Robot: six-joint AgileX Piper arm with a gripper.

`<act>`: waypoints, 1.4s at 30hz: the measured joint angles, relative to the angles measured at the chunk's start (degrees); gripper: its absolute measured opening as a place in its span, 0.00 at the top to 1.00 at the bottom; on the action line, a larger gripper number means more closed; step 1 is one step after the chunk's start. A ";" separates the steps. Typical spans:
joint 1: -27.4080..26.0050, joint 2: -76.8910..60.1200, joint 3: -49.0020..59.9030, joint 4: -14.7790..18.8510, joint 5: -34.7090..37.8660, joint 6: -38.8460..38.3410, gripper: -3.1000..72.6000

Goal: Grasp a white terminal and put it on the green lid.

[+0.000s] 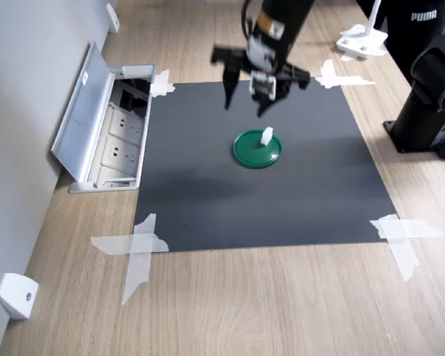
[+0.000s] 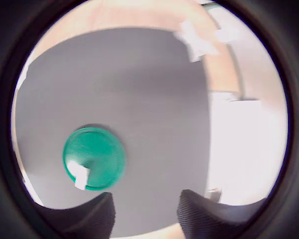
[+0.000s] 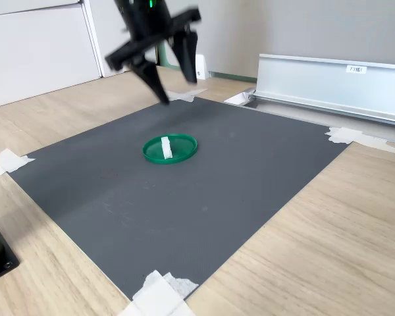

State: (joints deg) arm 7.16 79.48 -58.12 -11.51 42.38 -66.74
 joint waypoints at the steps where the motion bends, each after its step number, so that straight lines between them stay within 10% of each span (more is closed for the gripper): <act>1: 0.00 -1.10 -0.86 0.58 0.01 0.29 0.38; 10: 0.00 -14.81 -2.55 5.61 -1.03 22.89 0.94; 23: -2.57 -49.67 20.75 7.24 -18.76 57.05 0.97; 31: -16.13 -64.43 31.15 9.94 -19.10 60.90 0.97; 42: -17.75 -75.31 44.53 12.50 -25.30 65.22 0.97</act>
State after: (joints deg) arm -10.59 4.16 -13.59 0.99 17.08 -1.52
